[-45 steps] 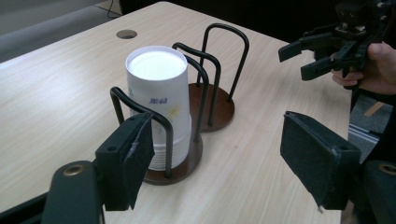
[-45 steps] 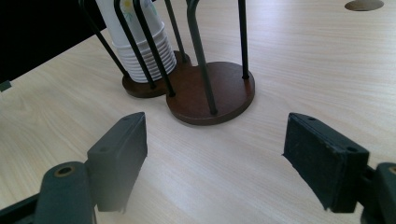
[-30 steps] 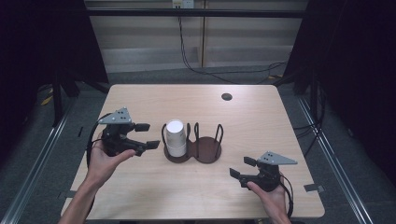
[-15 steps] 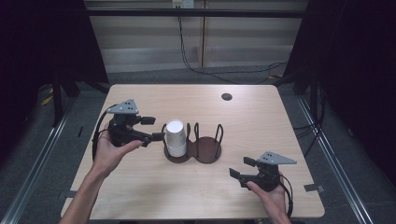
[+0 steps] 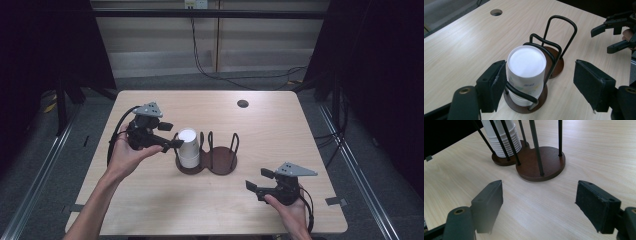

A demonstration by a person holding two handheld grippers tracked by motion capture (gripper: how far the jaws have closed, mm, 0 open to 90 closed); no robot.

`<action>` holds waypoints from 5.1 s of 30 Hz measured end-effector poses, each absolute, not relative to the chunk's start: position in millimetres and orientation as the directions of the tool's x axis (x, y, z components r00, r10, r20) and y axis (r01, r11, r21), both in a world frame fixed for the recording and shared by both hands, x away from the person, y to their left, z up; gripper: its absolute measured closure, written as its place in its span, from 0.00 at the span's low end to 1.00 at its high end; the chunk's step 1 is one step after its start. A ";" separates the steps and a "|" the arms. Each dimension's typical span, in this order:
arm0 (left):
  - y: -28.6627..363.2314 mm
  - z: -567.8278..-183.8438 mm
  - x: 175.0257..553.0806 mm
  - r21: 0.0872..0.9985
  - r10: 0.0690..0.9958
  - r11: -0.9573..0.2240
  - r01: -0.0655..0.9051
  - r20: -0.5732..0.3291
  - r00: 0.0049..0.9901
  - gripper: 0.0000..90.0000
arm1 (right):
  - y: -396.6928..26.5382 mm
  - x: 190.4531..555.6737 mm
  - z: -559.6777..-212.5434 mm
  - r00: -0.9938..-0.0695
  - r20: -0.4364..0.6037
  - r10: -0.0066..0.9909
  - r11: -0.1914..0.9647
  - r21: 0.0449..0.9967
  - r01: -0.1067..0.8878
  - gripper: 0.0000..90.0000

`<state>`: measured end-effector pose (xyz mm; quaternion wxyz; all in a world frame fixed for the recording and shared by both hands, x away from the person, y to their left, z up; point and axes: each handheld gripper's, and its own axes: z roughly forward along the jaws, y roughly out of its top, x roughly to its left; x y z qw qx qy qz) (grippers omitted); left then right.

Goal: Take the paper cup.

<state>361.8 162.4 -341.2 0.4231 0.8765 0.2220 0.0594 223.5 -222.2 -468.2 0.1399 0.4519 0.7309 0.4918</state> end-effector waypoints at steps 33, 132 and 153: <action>115.3 -358.4 398.2 0.579 0.393 -0.735 0.353 -0.061 0.918 0.33 | -223.2 223.5 -467.8 -0.560 0.239 0.793 0.109 0.849 0.517 0.24; 119.3 -324.6 393.9 0.606 0.448 -0.694 0.389 -0.061 0.892 0.41 | -224.5 225.1 -468.6 -0.546 0.239 0.803 0.107 0.843 0.526 0.23; 138.3 -309.4 386.0 0.700 0.451 -0.613 0.367 -0.072 0.890 0.41 | -223.6 225.5 -468.8 -0.543 0.240 0.805 0.106 0.842 0.529 0.23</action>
